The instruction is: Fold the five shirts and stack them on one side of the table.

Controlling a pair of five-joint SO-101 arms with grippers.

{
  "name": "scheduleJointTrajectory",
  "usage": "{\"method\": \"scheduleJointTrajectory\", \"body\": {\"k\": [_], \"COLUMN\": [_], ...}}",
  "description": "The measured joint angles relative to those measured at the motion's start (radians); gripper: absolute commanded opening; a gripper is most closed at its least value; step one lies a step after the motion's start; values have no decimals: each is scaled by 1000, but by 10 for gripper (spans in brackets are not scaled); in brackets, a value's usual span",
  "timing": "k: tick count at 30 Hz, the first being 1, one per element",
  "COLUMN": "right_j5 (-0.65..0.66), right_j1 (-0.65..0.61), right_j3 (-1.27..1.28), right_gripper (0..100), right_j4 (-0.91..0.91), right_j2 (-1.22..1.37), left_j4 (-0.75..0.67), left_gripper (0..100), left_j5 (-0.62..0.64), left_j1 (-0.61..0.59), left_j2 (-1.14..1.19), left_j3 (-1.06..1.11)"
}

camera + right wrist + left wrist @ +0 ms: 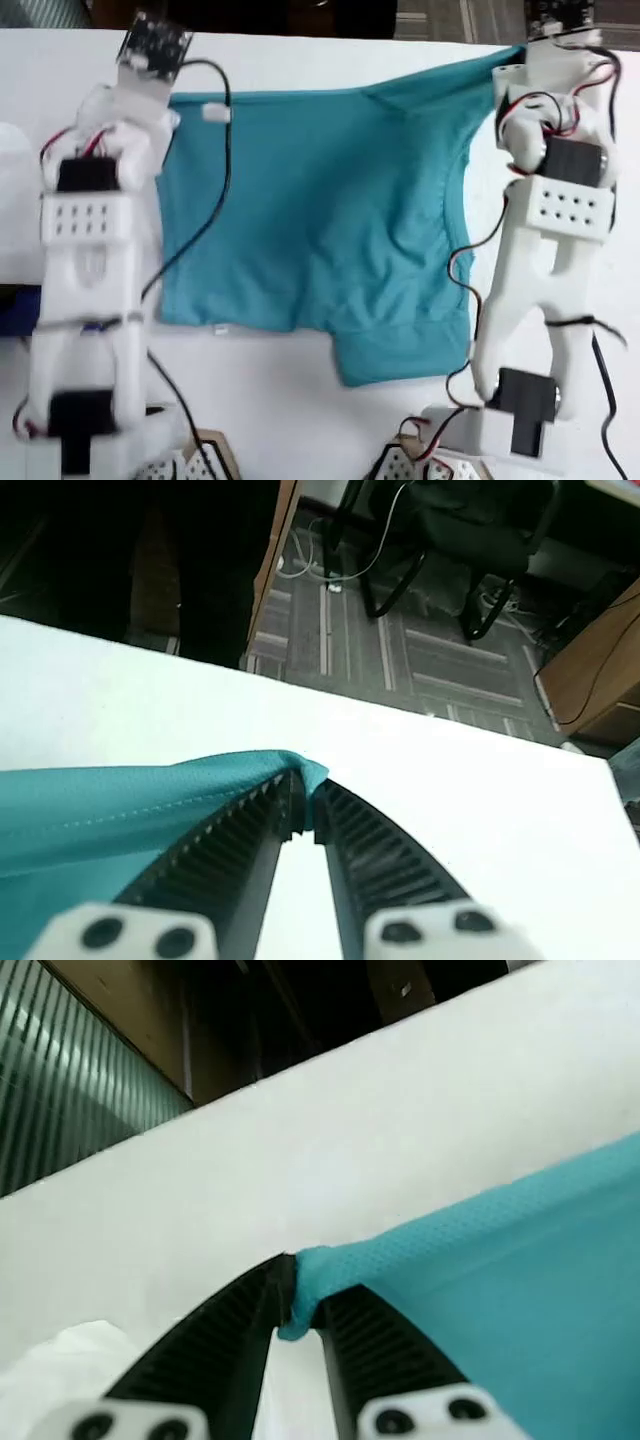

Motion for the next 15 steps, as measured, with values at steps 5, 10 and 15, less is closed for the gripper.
{"method": "scheduleJointTrajectory", "body": {"k": [5, 10, 15], "right_j5": [0, 0, 3], "right_j1": [-12, -35, -57], "right_j3": [-129, -233, -252], "right_gripper": [18, 18, 18], "right_j4": [-6, 120, 273], "right_j2": [115, 236, 341], "left_j4": [123, 313, 500], "left_gripper": [26, 26, 26], "left_j5": [0, 0, 0], "left_j1": [0, 0, 0], "left_j2": [219, 451, 649], "left_j3": [-259, -466, -618]}}
